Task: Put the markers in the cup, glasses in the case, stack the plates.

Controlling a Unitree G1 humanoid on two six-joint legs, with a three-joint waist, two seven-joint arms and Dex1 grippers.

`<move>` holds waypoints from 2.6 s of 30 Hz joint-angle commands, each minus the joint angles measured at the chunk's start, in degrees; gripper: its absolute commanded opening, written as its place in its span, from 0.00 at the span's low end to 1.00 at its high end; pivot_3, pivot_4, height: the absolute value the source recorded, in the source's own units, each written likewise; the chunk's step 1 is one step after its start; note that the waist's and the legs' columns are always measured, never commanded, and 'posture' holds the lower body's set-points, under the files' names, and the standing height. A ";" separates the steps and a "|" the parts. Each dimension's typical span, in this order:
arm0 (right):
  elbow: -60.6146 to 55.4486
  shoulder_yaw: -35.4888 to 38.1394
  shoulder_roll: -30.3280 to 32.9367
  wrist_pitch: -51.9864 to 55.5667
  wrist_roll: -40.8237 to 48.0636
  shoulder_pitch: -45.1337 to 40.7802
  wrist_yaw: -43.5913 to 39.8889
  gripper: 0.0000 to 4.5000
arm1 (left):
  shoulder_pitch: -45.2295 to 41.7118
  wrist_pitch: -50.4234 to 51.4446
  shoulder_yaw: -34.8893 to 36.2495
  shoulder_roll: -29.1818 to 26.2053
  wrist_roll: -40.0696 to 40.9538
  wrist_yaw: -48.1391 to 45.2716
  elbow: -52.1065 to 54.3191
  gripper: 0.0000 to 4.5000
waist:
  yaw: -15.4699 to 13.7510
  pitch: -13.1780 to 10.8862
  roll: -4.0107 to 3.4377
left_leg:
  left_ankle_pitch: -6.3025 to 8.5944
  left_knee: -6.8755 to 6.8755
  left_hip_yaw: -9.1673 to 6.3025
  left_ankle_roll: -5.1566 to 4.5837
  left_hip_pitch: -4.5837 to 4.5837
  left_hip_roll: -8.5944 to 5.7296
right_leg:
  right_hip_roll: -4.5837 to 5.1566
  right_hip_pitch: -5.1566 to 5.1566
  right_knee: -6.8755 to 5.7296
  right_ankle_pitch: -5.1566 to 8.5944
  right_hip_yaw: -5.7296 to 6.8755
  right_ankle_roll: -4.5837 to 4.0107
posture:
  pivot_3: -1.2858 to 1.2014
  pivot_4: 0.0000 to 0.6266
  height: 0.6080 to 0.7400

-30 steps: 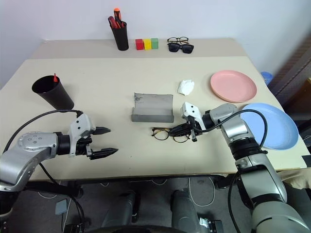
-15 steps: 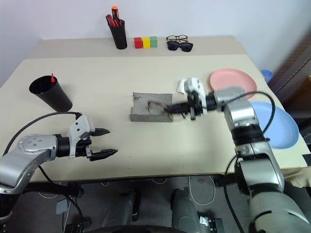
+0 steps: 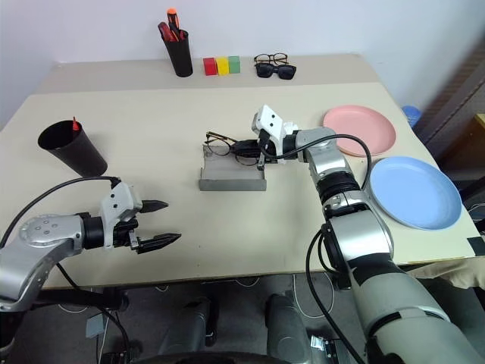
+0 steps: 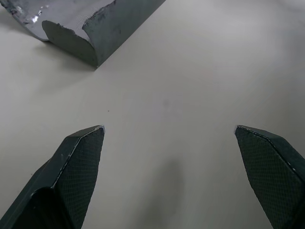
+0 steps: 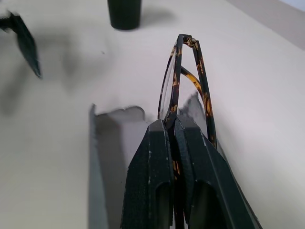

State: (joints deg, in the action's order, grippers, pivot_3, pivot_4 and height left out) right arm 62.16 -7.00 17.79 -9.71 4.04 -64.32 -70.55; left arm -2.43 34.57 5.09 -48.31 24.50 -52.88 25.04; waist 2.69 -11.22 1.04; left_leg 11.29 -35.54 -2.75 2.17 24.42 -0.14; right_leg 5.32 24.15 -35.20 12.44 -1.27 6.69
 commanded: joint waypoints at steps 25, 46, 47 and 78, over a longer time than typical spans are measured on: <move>3.47 -0.25 0.14 -1.62 -5.85 -0.20 -5.76 0.01 | 2.06 -7.97 12.59 6.58 11.36 1.68 6.50 1.00 | -0.09 0.00 -0.01 | -0.05 0.01 -0.02 0.08 -0.02 0.00 | -0.02 -0.01 -0.04 0.00 -0.01 0.00 | 0.52 0.24 1.00; -19.24 4.64 10.84 3.41 -1.49 8.78 -5.94 0.91 | -17.59 -2.77 5.65 9.47 9.06 10.86 -7.68 1.00 | -1.01 0.00 0.00 | -0.10 -0.10 -0.14 0.14 -0.02 -0.04 | -0.04 -0.19 -0.02 -0.02 0.02 0.08 | 0.52 0.24 1.00; -23.09 5.23 12.06 3.55 -1.06 10.99 -4.95 0.91 | -19.86 -2.04 4.56 9.76 8.59 11.21 -9.45 1.00 | -1.30 0.00 0.00 | -0.10 -0.11 -0.14 0.14 -0.03 -0.04 | -0.05 -0.19 -0.02 -0.10 0.02 0.23 | 0.52 0.24 1.00; -89.07 30.99 20.72 25.00 16.99 73.82 19.02 0.92 | -78.11 -38.68 -19.84 33.11 -40.37 17.61 -102.53 0.00 | -2.33 -0.13 0.27 | 0.09 -0.48 -0.05 -0.09 0.07 -0.12 | 0.11 -0.45 0.23 0.19 0.12 0.35 | 0.52 0.24 1.00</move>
State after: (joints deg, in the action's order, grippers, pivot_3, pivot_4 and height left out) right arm -25.79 23.62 37.43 16.13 19.50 10.05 -51.17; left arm -78.39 -3.16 -14.71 -15.26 -14.80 -35.98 -77.96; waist 0.36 -11.35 1.30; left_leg 11.38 -36.02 -2.80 2.09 24.49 -0.26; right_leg 5.43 23.70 -34.97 12.63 -1.15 7.03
